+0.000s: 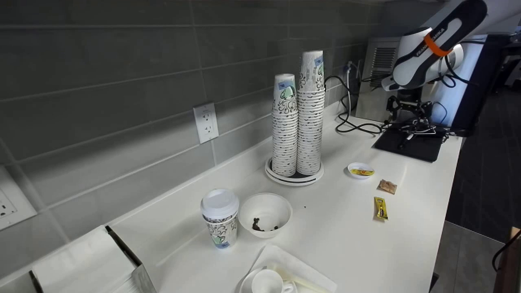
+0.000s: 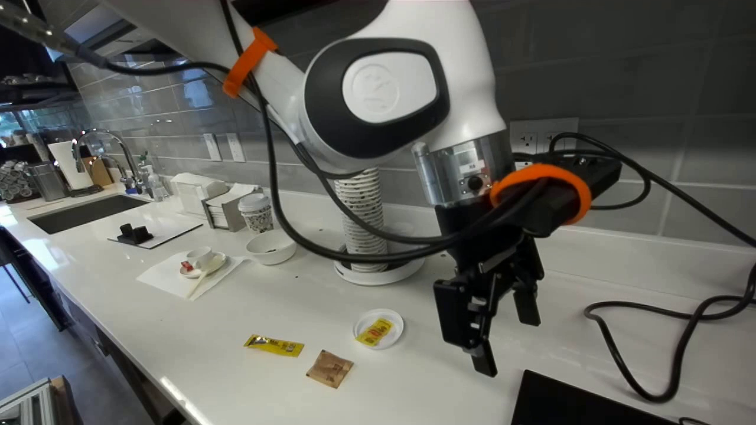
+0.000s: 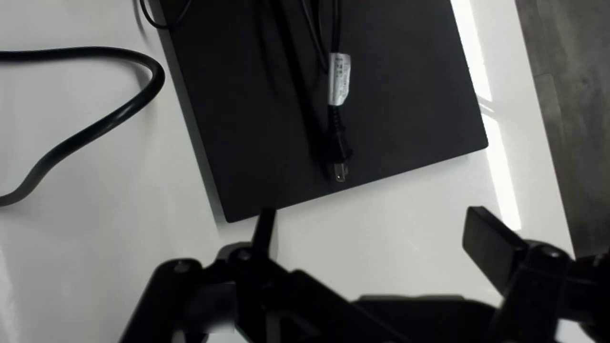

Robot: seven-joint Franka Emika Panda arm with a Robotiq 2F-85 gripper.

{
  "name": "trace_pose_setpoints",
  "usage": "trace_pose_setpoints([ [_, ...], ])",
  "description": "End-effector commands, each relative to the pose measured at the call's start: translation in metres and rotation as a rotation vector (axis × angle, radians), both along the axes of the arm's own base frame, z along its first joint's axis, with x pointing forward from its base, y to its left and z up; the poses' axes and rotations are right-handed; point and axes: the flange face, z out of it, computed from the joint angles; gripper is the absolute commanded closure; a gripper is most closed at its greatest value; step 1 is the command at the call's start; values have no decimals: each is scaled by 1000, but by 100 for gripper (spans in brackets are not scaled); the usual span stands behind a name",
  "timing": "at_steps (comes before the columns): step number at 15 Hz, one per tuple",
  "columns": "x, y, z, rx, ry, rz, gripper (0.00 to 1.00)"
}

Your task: Move the black cable to the left

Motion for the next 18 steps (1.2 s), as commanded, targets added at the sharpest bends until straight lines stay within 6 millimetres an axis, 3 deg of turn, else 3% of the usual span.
trace_pose_setpoints([
  [1,15,-15,-28,-36,31,59,0],
  [8,26,-34,-60,-56,91,59,1],
  [9,27,-37,-64,-58,98,59,15],
  [12,31,-43,-75,-59,118,58,34],
  [13,32,-44,-78,-58,124,61,35],
  [15,34,-46,-83,-57,132,62,46],
  [18,35,-48,-89,-53,156,59,47],
])
